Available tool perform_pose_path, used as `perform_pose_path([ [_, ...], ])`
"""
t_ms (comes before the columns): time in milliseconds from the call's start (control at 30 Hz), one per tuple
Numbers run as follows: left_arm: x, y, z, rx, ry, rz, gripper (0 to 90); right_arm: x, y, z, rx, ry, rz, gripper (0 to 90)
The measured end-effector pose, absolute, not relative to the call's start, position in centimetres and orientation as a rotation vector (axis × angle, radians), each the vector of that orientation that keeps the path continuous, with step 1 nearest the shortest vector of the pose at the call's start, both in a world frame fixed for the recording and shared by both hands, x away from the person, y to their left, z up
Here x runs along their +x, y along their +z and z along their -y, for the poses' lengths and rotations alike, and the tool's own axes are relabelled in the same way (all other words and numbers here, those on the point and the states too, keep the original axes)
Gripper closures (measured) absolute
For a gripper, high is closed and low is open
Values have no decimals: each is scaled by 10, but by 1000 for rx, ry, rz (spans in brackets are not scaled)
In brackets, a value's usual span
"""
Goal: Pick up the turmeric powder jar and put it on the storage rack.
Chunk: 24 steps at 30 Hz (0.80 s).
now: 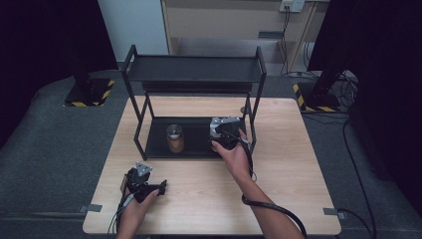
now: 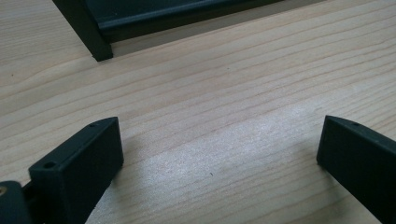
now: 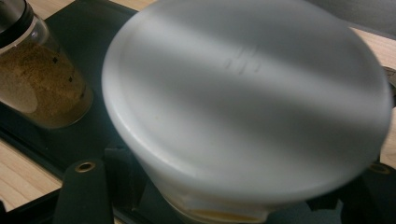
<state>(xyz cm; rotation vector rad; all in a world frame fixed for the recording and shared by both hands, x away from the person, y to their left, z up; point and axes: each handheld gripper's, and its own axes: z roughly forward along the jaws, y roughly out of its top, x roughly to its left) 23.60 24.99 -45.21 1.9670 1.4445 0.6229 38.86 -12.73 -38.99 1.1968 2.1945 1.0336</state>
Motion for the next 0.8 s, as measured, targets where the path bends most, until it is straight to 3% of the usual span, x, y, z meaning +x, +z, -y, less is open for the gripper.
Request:
perform_pose_path([
  [800,236,-452,-250,1967,623,-1444,0,380,-401,127,1179,1055,-2160,313],
])
